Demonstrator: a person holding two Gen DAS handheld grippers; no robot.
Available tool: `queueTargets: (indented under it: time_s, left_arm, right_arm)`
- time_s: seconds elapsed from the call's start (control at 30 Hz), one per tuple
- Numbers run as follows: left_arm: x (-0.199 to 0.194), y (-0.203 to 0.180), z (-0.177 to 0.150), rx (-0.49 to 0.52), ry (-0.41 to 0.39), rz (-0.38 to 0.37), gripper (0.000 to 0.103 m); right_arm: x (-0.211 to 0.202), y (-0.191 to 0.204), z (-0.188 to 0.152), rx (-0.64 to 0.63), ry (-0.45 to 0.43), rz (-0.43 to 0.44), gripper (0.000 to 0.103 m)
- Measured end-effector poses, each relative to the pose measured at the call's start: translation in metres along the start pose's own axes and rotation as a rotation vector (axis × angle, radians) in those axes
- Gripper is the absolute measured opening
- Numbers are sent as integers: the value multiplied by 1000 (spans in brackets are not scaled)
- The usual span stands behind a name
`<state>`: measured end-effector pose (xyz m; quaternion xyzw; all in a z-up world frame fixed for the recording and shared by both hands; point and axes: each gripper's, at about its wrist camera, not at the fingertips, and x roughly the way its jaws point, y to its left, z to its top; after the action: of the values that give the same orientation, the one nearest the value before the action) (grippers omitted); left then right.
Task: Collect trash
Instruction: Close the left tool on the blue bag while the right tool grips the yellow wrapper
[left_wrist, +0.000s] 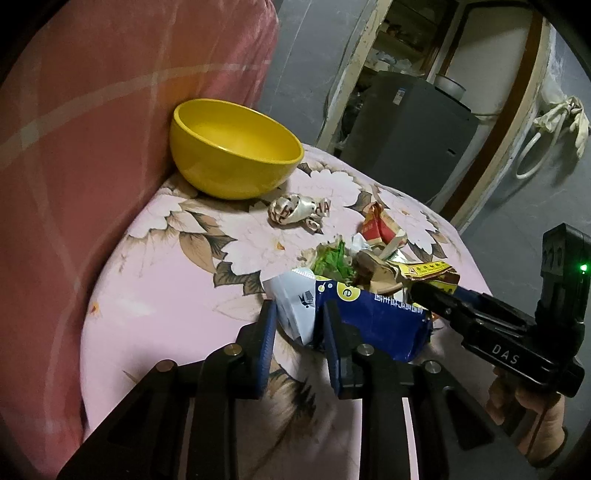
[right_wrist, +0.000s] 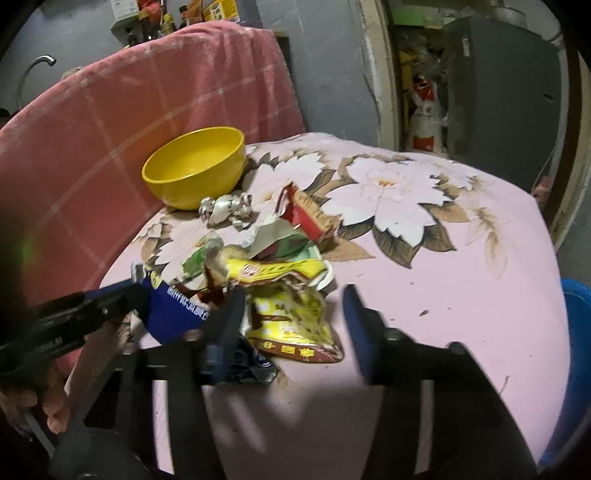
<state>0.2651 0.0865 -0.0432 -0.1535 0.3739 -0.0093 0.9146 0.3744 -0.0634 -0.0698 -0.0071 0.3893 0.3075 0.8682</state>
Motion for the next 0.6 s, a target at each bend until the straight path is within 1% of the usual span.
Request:
queueTargets:
  time_s: [0.03, 0.2, 0.33, 0.43, 0.5, 0.6]
  left_arm:
    - [-1, 0, 0, 3, -1, 0, 20]
    - [-8, -7, -3, 25, -20, -5, 20]
    - [-18, -15, -5, 57, -45, -11, 20]
    - [-27, -25, -7, 83, -72, -23, 20]
    - [-34, -31, -7, 102, -99, -36, 20]
    - [-46, -43, -5, 123, -146, -65, 20]
  right_arm:
    - [0, 1, -1, 1, 4, 4, 41]
    - [-11, 0, -9, 21, -17, 14, 31]
    - [-26, -1, -15, 32, -60, 9, 29]
    - [-45, -4, -20, 50, -112, -1, 29]
    - [-59, -4, -22, 54, -158, -12, 29]
    - [-90, -5, -22, 55, -256, -47, 29]
